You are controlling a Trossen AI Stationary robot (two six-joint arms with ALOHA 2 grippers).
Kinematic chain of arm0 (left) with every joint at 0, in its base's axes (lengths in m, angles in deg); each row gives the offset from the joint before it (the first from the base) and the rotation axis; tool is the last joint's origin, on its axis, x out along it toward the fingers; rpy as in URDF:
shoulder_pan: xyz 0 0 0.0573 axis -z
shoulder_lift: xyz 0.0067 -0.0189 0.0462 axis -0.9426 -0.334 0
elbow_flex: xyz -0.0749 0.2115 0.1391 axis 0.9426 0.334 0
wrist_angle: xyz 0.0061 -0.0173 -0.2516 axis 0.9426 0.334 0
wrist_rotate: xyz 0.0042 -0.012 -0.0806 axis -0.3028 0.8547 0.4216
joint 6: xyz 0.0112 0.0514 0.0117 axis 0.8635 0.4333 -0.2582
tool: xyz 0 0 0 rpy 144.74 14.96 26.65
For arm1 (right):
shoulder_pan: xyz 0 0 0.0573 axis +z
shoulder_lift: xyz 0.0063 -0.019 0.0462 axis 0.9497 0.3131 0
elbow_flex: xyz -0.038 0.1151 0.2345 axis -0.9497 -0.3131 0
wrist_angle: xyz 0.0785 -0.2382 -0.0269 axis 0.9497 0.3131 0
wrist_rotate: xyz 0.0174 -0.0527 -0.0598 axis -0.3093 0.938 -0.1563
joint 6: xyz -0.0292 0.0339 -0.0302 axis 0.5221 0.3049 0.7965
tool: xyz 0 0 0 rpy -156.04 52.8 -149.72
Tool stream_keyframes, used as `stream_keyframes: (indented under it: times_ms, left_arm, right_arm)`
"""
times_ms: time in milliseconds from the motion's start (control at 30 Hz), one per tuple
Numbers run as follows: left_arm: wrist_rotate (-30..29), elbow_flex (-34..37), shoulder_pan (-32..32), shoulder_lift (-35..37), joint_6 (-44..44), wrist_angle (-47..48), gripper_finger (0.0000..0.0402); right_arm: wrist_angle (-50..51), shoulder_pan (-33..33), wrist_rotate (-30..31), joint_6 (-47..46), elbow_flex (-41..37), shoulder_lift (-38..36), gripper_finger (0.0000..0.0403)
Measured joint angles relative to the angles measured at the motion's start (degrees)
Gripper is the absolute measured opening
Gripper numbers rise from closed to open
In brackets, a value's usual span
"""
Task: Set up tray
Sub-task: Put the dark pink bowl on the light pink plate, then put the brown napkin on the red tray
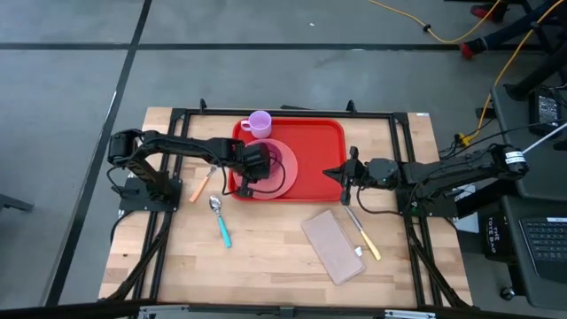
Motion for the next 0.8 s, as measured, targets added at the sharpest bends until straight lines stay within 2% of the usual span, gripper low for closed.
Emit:
stream_keyframes:
  times_ms: [233, 467, 667, 800]
  left_arm:
    - [-0.2, 0.0, 0.0, 0.0, 0.0, 0.0, 0.0022]
    - [-0.8, 0.0, 1.5, 0.0, 1.7, -1.2, 0.0063]
    - [-7.6, -0.1, 3.0, 0.0, 2.0, -2.1, 0.0095]
    - [-8.4, -1.9, 3.7, 0.0, 2.0, -1.8, 0.0111]
  right_arm:
    - [0.0, 0.0, 0.0, -1.3, 0.0, 0.0, 0.0028]
    - [0.7, 0.0, 0.0, -1.2, 0.0, 0.0, 0.0017]
    - [0.7, 0.0, 0.0, -1.2, 0.0, 0.0, 0.0007]
    - [0.7, 0.0, 0.0, -1.3, 0.0, 0.0, 0.0017]
